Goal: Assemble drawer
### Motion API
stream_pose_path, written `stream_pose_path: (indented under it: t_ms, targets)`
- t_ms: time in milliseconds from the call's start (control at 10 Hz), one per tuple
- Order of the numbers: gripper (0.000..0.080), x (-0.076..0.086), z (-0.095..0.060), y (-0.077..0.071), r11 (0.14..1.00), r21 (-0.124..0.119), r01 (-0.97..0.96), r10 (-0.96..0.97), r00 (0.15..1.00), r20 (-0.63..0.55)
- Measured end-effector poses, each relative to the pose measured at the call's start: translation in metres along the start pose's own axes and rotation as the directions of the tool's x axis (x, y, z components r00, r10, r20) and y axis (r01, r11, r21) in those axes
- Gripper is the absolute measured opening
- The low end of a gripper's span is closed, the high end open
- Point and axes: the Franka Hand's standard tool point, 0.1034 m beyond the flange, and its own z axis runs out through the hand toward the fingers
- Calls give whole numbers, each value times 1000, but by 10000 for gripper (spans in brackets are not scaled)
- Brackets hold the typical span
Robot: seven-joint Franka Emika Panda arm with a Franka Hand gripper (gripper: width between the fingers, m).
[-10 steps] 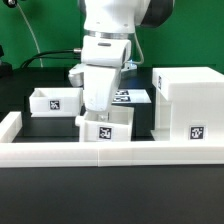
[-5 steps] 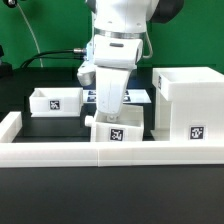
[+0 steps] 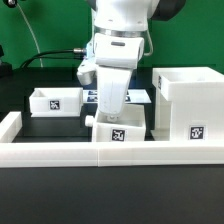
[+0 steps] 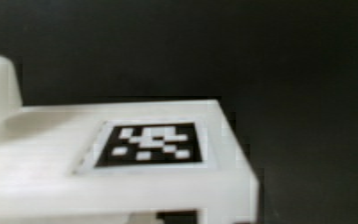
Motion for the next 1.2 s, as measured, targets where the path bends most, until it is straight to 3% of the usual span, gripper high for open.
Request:
stream_pose_path:
  t_ms: [200, 500, 700, 800, 1100, 1200]
  targets:
    - [41, -3, 3, -2, 1000, 1, 0, 0, 1000, -4]
    - [41, -23, 5, 0, 1000, 6, -10, 10, 998, -62]
    - [41, -16, 5, 0, 1000, 5, -11, 11, 998, -60]
    - [41, -11, 4, 2, 1000, -20, -10, 9, 998, -66]
    - [41, -12, 5, 1, 1000, -24, -6, 4, 998, -66]
    - [41, -9, 6, 2, 999, -40, 5, -7, 998, -69]
